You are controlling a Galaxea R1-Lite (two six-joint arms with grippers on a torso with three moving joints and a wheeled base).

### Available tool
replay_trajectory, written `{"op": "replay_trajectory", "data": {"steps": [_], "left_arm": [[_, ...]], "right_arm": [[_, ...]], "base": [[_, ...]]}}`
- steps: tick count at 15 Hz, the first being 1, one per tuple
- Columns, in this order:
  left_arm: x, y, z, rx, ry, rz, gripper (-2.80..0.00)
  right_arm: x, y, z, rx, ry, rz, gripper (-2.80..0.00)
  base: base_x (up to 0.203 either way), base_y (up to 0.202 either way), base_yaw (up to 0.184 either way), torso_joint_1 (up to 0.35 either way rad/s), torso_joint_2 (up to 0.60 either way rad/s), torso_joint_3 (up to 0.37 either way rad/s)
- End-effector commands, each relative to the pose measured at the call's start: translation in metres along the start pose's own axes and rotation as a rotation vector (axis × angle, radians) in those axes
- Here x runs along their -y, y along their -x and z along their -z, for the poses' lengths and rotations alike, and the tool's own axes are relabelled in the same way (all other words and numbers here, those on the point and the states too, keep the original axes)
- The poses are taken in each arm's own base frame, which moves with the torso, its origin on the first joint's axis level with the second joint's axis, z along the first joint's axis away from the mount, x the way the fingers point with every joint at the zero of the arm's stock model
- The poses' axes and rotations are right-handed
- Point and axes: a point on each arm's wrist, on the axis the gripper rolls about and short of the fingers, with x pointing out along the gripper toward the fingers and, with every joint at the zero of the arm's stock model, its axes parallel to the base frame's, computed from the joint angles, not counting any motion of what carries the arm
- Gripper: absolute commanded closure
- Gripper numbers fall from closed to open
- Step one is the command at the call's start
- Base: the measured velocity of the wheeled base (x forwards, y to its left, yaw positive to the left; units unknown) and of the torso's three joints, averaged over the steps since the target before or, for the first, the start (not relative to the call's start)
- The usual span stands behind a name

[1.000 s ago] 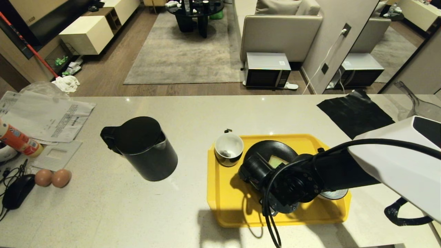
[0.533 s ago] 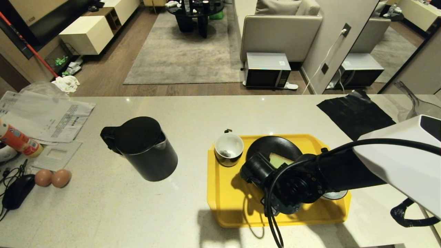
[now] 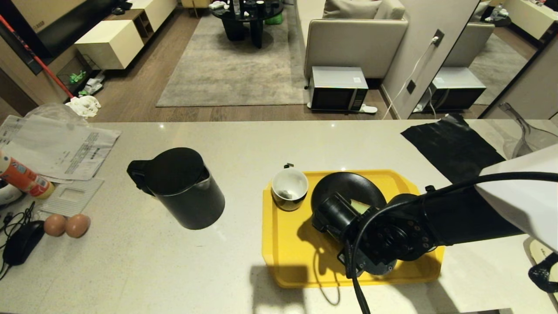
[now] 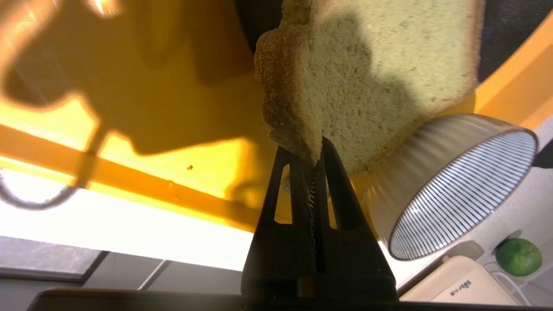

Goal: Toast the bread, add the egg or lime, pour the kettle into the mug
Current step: Pick up the bread slice, then put the bread slices in the toaster

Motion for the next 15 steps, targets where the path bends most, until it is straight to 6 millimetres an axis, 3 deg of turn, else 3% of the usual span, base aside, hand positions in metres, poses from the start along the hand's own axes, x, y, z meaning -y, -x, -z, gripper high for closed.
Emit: {"op": "replay_trajectory", "data": {"steps": [1, 7, 11, 15], "left_arm": [[0.000, 0.000, 0.000, 0.001, 0.000, 0.000, 0.00], [0.000, 0.000, 0.000, 0.001, 0.000, 0.000, 0.00], [0.000, 0.000, 0.000, 0.001, 0.000, 0.000, 0.00], [0.000, 0.000, 0.000, 0.001, 0.000, 0.000, 0.00]], "right_arm": [[0.011, 0.014, 0.002, 0.032, -0.023, 0.005, 0.00], [0.047, 0.061, 0.007, 0.154, -0.117, -0.005, 0.00], [0.073, 0.094, 0.024, 0.234, -0.185, -0.015, 0.00], [0.111, 0.112, 0.041, 0.282, -0.336, 0.005, 0.00]], "base": [[0.000, 0.000, 0.000, 0.000, 0.00, 0.000], [0.000, 0.000, 0.000, 0.000, 0.00, 0.000], [0.000, 0.000, 0.000, 0.000, 0.00, 0.000], [0.000, 0.000, 0.000, 0.000, 0.00, 0.000]]}}
